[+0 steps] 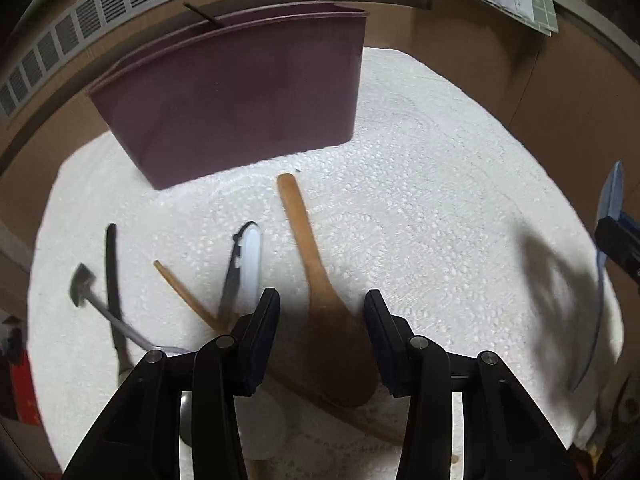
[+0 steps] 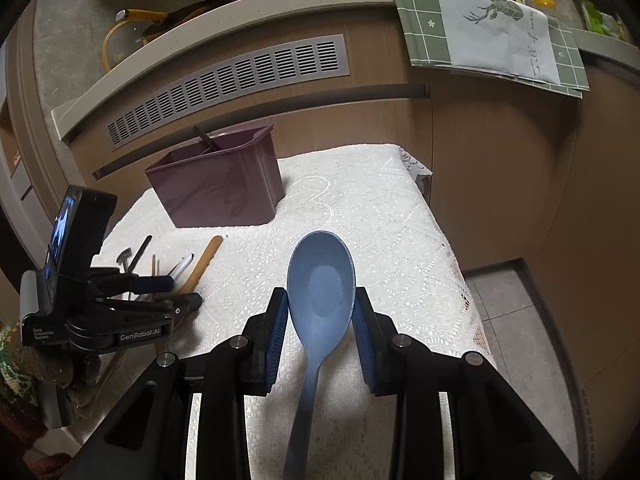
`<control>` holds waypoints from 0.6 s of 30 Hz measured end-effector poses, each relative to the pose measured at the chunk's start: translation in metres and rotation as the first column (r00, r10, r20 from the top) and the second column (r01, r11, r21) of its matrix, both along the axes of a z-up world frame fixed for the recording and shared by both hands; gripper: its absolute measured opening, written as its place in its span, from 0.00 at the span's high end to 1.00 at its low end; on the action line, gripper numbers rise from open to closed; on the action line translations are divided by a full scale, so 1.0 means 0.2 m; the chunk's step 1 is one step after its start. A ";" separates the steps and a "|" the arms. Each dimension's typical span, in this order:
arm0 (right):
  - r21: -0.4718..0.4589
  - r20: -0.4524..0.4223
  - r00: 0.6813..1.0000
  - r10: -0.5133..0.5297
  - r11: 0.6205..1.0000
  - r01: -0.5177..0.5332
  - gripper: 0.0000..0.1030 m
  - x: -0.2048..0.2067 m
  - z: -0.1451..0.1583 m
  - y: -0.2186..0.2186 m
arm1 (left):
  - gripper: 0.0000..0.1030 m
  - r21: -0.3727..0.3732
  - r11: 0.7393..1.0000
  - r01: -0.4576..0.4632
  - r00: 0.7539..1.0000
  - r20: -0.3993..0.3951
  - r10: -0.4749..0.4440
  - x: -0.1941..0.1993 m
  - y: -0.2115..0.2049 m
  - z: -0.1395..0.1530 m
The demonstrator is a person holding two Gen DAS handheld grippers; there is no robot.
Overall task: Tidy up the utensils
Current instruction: 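Grasp the wooden spoon with the left gripper while the right gripper holds the blue spoon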
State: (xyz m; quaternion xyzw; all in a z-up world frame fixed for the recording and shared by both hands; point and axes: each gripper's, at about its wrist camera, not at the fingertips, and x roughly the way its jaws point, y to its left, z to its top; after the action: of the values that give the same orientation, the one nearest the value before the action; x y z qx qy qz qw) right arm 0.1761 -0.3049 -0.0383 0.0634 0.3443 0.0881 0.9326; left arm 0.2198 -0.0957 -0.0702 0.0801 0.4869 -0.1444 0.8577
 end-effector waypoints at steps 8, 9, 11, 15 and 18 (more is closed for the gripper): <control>0.005 -0.011 1.000 -0.003 1.000 0.003 0.71 0.01 -0.03 0.01 | 0.57 -0.081 0.997 -0.018 1.000 -0.012 0.017 0.06 -0.03 0.01; 0.007 -0.014 1.000 -0.005 1.000 0.005 0.71 0.01 -0.04 0.01 | 0.57 -0.102 0.995 -0.016 1.000 -0.022 0.013 0.05 -0.01 0.01; 0.010 -0.020 1.000 -0.005 1.000 0.005 0.71 0.03 -0.06 0.01 | 0.57 -0.124 0.992 -0.012 0.999 -0.033 0.007 0.04 0.01 0.01; 0.011 -0.030 1.000 0.005 1.000 -0.005 0.71 0.05 -0.08 0.03 | 0.57 -0.124 0.992 -0.002 1.000 -0.031 -0.002 0.02 0.04 0.02; 0.005 -0.033 0.999 0.018 1.000 -0.018 0.71 0.05 -0.09 0.06 | 0.57 -0.120 0.993 -0.010 1.000 -0.026 0.007 0.03 0.03 0.02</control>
State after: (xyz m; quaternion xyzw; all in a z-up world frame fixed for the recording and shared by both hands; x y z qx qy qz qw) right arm 0.1868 -0.2929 -0.0564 0.0639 0.3601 0.0964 0.9257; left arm 0.2266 -0.0893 -0.0662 0.0245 0.4886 -0.1707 0.8553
